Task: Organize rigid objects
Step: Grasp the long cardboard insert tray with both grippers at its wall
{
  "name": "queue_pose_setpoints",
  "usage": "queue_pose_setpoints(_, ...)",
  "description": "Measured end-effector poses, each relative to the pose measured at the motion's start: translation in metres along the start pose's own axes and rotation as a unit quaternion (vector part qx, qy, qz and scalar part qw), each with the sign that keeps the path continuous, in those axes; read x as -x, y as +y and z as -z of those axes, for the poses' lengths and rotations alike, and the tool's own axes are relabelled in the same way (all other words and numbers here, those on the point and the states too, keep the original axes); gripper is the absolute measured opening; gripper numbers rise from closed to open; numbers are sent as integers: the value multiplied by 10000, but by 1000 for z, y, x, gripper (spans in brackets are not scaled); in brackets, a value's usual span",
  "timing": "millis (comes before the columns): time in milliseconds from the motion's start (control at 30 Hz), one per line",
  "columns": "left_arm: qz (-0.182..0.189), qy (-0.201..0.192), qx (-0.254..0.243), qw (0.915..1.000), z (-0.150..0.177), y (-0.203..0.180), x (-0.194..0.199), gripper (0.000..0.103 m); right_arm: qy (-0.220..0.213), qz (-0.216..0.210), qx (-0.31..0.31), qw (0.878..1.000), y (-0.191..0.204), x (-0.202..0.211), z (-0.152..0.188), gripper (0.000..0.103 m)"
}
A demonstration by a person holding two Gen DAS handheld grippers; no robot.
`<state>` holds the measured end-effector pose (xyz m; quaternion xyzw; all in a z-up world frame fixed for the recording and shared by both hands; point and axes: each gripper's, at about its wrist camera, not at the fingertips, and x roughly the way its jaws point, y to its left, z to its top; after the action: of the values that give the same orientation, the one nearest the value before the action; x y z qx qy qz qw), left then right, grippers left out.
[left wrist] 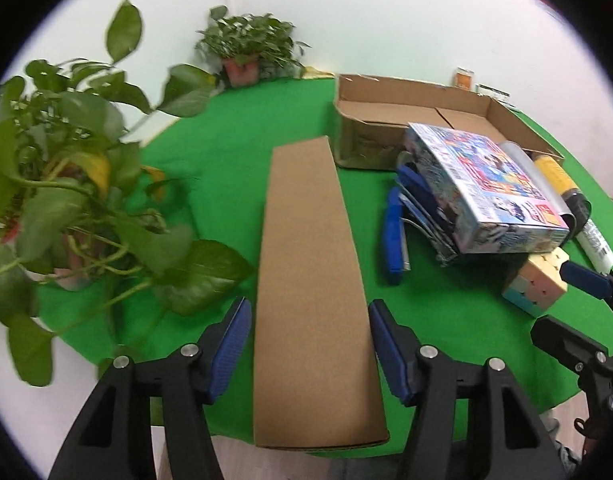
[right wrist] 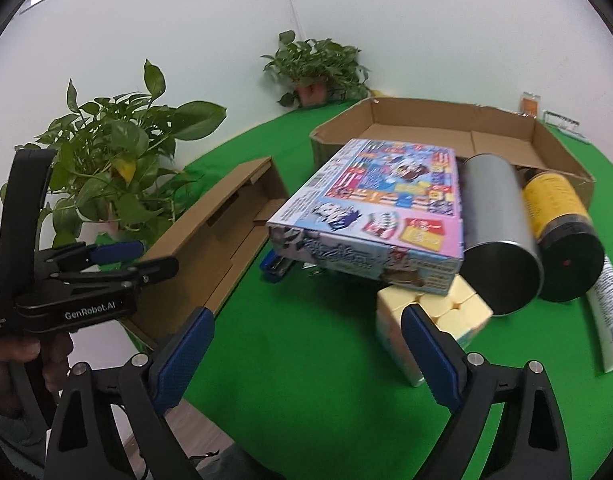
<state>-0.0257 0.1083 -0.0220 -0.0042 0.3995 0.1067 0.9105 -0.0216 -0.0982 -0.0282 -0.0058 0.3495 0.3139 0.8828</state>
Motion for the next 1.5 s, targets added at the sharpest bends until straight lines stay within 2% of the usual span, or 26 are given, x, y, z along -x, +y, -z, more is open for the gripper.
queue_pose_setpoints(167,27,-5,391,9992,4,22,5,59,171,-331,45,9993,11,-12,-7,88)
queue_pose_setpoints(200,8,-9,425,9991,4,27,4,52,195,-393,73,9990,14,-14,-9,86)
queue_pose_setpoints(233,34,50,492,9988,6,33,3,37,215,-452,97,9987,18,-16,-10,86)
queue_pose_setpoints(267,87,115,538,9984,7,36,1,27,258,-518,116,9983,22,-20,-11,86)
queue_pose_setpoints(300,90,212,599,9979,10,42,-2,25,327,-560,116,9978,26,-24,-13,86)
queue_pose_setpoints(333,95,246,609,9978,11,44,-4,24,391,-606,81,9974,30,-29,-15,85)
queue_pose_setpoints(467,504,371,875,9942,13,61,-8,24,414,-742,56,9964,45,-35,-24,82)
queue_pose_setpoints(533,556,383,877,9939,12,57,-10,24,352,-736,113,9966,55,-36,-29,82)
queue_pose_setpoints(733,906,457,936,9904,11,56,-14,24,527,-657,62,9964,70,-50,-37,81)
queue_pose_setpoints(833,968,459,977,9894,10,58,-17,24,675,-524,-27,9963,76,-64,-41,72)
queue_pose_setpoints(900,978,459,975,9894,10,58,-16,24,792,-470,-83,9957,76,-73,-38,60)
queue_pose_setpoints(1033,1013,483,967,9890,12,62,-16,23,1122,-624,-269,9914,79,-96,-34,50)
queue_pose_setpoints(1067,1012,489,965,9890,12,63,-16,22,1188,-687,-313,9900,81,-102,-32,44)
queue_pose_setpoints(1100,995,483,943,9894,12,64,-16,20,1231,-685,-314,9895,83,-105,-31,34)
queue_pose_setpoints(1167,975,468,940,9897,13,64,-15,20,1355,-663,-271,9882,88,-114,-29,24)
queue_pose_setpoints(1200,986,466,957,9894,13,65,-15,19,1392,-705,-279,9874,90,-117,-29,16)
queue_pose_setpoints(1300,815,488,904,9914,13,65,-14,15,1373,-646,-129,9883,101,-121,-31,14)
queue_pose_setpoints(1500,692,473,757,9936,14,63,-11,15,1428,-587,-30,9880,110,-120,-32,14)
